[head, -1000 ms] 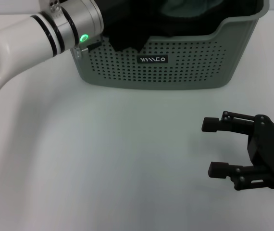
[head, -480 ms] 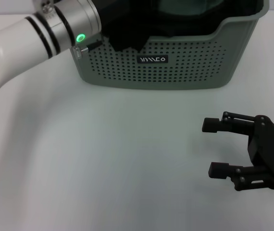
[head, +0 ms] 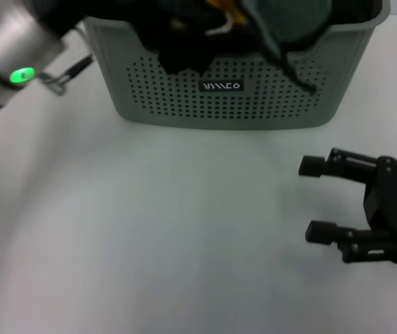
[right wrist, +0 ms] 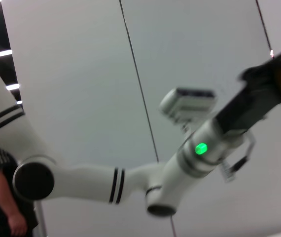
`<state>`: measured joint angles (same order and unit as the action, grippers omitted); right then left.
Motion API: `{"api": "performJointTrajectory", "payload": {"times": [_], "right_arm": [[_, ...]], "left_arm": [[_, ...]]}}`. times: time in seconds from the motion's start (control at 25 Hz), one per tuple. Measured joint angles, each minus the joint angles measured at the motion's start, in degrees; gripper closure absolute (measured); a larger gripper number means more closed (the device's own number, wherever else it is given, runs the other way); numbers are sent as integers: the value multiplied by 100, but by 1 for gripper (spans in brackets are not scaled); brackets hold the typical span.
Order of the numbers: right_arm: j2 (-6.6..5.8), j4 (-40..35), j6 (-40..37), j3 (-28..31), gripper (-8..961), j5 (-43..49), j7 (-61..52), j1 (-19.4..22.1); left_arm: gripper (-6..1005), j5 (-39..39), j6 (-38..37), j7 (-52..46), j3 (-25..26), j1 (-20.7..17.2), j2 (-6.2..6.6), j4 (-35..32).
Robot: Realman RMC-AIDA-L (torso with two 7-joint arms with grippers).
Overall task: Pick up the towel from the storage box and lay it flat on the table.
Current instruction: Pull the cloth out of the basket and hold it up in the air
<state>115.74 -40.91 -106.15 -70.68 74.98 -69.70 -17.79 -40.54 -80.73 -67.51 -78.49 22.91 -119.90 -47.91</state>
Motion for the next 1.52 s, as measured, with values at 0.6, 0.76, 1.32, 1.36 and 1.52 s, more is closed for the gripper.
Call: {"api": "performJointTrajectory", "payload": {"times": [0.6,0.76,1.32,1.36,1.52], "right_arm": [[48,455,-237,-840,111,-1975,1549,-91],[45,454,238,-1360,111,-2464,1951,-191],[46,376,1559,-2312,381,-3059,2939,-316],[46,376,1559,-2315,417,-3060,2961,-317],[46,369,1521,-2319,580,-3062,3044,-303]], "left_arm": [[976,282,-1064,-411,92,-787,-47,-637],[976,334,-1057,-335,75,-777,-50,-379],[975,398,-1056,-194,9,-709,-54,-81],[975,398,-1057,-194,9,-709,-54,-81],[974,398,-1054,-192,9,-709,-51,-50]]}}
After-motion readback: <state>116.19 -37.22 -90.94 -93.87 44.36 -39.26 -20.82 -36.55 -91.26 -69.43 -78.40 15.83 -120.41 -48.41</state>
